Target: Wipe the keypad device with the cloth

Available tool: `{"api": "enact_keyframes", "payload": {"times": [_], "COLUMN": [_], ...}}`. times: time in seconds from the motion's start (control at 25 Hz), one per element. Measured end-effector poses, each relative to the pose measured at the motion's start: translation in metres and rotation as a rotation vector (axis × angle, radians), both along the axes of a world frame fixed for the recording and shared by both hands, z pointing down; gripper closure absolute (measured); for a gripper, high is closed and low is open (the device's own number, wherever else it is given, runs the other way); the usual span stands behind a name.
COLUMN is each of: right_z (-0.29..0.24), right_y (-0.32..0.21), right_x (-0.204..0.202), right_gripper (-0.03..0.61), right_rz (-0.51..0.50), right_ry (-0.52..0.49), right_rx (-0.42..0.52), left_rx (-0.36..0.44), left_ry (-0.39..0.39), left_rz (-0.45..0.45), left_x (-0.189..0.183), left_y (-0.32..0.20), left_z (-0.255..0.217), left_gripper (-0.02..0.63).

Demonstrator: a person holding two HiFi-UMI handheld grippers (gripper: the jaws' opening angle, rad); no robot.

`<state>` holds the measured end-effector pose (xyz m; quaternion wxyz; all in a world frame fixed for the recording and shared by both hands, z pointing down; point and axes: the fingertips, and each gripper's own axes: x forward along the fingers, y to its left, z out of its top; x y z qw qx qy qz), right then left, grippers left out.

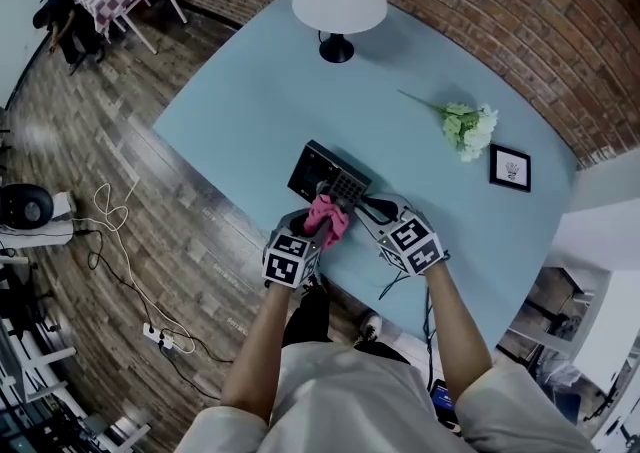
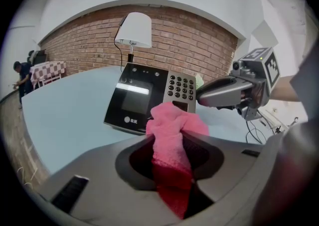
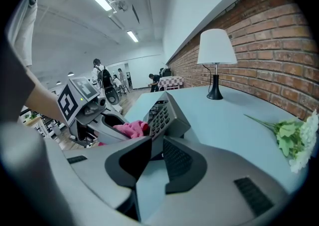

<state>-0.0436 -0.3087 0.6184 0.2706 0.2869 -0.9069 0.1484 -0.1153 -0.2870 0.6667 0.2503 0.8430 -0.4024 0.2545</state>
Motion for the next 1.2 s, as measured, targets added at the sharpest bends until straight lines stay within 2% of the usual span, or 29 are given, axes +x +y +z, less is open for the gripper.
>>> {"api": "enact_keyframes", "payload": {"times": [0.08, 0.2, 0.44, 0.6, 0.76, 0.96, 1.12, 1.2], "right_z": [0.000, 0.000, -0.009, -0.037, -0.079, -0.140, -0.182, -0.202], "right_y": [0.002, 0.000, 0.007, 0.024, 0.052, 0.094, 0.135, 0.161], "right_x": [-0.001, 0.001, 0.018, 0.045, 0.082, 0.115, 0.137, 0.143], "right_gripper": [0.483, 0.483, 0.483, 0.483, 0.483, 0.489, 0.510, 0.543], "right_rz": [0.003, 0.018, 0.140, 0.219, 0.239, 0.263, 0.268, 0.240], "right_ry": [-0.005, -0.027, -0.063, -0.058, -0.051, -0.088, -0.157, -0.179], "right_rx": [-0.004, -0.014, -0.014, 0.032, 0.086, 0.157, 0.180, 0.212], "left_rx": [-0.009, 0.026, 0.037, 0.071, 0.161, 0.297, 0.408, 0.443], "left_ry": [-0.009, -0.025, -0.027, -0.012, 0.000, 0.012, 0.011, 0.004], "left_rz": [-0.002, -0.013, -0.049, -0.145, -0.234, -0.311, -0.313, -0.306], "left_x": [-0.003, -0.004, -0.019, -0.031, -0.023, -0.007, 0.011, 0.019], "left_y": [0.007, 0.010, 0.026, 0.053, 0.078, 0.116, 0.159, 0.185], "left_z": [0.005, 0.005, 0.000, -0.020, -0.064, -0.136, -0.192, -0.213], "left_gripper": [0.443, 0.443, 0.443, 0.443, 0.443, 0.443, 0.443, 0.443]}}
